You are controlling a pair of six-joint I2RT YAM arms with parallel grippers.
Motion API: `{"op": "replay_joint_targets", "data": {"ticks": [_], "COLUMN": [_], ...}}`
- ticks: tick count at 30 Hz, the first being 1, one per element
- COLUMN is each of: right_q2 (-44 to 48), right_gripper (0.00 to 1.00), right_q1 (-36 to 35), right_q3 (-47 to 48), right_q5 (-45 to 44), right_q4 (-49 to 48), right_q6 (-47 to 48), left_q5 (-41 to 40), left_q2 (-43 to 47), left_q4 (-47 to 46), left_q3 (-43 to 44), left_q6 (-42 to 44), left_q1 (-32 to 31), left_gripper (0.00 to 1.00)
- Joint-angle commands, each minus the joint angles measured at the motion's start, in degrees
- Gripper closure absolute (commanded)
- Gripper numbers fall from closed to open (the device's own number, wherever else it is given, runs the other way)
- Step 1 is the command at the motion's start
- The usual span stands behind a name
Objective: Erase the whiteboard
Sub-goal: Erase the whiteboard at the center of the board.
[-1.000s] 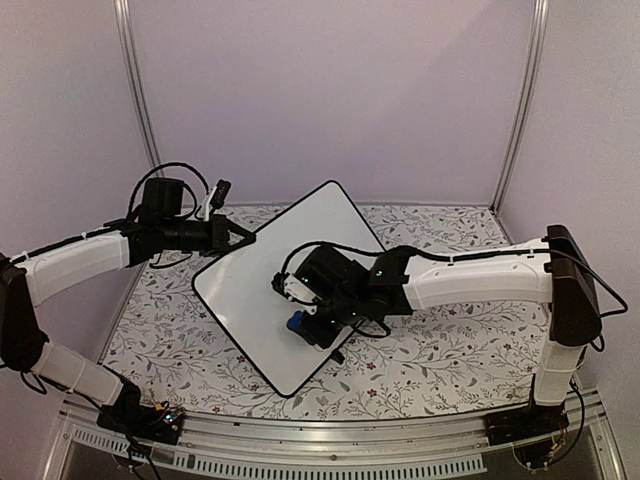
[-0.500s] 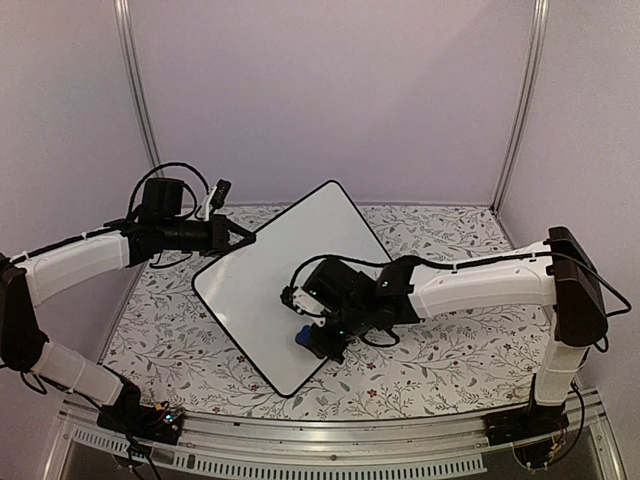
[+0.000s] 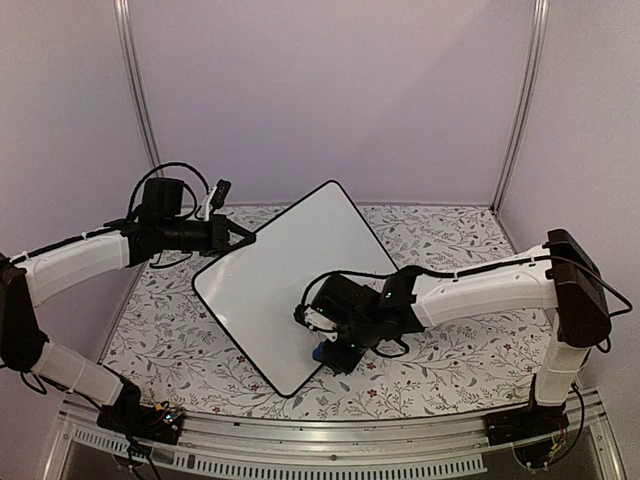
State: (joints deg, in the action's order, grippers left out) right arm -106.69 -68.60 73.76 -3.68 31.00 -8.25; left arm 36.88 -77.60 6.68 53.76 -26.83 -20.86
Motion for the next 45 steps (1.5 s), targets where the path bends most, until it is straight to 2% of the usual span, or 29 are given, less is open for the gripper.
{"op": "replay_joint_targets", "data": {"ticks": [1, 10, 19, 32, 45], "right_q2": [1.9, 3.26, -0.67, -2.29, -0.65], "right_gripper": [0.92, 0.92, 0.92, 0.93, 0.93], "right_q1": [0.06, 0.29, 3.54, 4.17, 3.09], "right_q3": [-0.22, 8.43, 14.91, 7.39, 2.18], "right_q5": [0.18, -3.76, -4.91, 0.93, 1.92], "right_q4": [2.8, 2.22, 0.99, -0.01, 0.99], "right_q6": [-0.99, 2.35, 5.07, 2.72, -0.3], "left_q5": [-2.8, -2.97, -3.04, -2.78, -2.8], "left_q2": [-1.07, -1.15, -0.81, -0.96, -1.19], "left_q4": [1.5, 1.45, 1.42, 1.46, 1.45], "left_q3": [-0.32, -0.28, -0.31, -0.32, -0.32], "left_q6": [1.05, 1.0, 1.09, 1.08, 1.05], "left_q1": [0.23, 0.27, 0.23, 0.32, 0.31], "left_gripper": [1.0, 1.0, 1.0, 1.0, 1.0]}}
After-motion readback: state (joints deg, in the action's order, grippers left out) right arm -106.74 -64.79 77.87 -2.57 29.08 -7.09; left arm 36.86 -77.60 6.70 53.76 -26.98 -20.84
